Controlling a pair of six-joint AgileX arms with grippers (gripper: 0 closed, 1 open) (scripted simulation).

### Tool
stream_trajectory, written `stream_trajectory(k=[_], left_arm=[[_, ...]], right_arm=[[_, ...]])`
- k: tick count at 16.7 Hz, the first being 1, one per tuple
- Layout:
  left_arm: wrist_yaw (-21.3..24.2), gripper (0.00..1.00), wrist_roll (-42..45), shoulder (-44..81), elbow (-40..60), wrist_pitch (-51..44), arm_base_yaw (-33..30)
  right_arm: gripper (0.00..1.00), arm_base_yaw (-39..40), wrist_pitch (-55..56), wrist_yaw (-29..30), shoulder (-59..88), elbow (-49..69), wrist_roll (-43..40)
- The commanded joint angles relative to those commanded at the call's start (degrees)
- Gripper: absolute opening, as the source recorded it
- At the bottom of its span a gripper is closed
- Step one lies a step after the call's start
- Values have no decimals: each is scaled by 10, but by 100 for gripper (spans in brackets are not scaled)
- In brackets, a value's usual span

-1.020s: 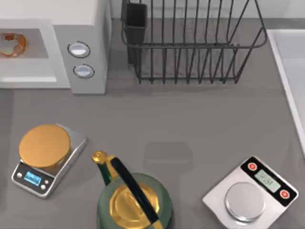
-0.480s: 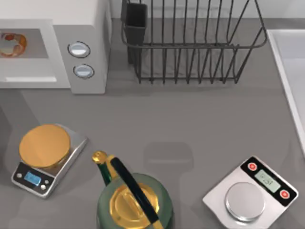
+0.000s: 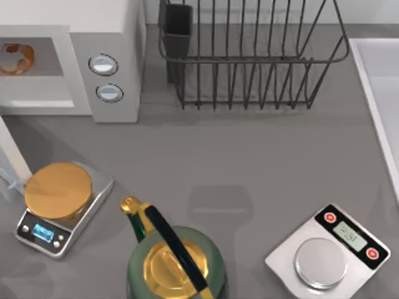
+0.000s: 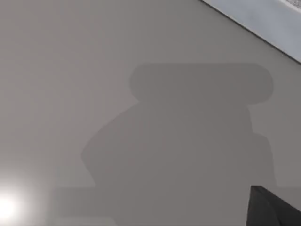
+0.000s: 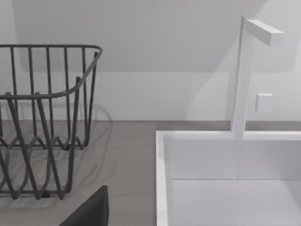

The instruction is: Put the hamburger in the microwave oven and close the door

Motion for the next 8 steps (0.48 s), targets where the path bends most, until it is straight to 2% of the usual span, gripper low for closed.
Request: stream_trajectory(k=[3, 8], left_arm=[[-31, 0, -51, -54, -52, 19, -55], [-33, 0, -58, -59, -58, 21, -60]], right_arm=[[100, 0, 0, 0, 0, 0, 0], [100, 0, 0, 0, 0, 0, 0]])
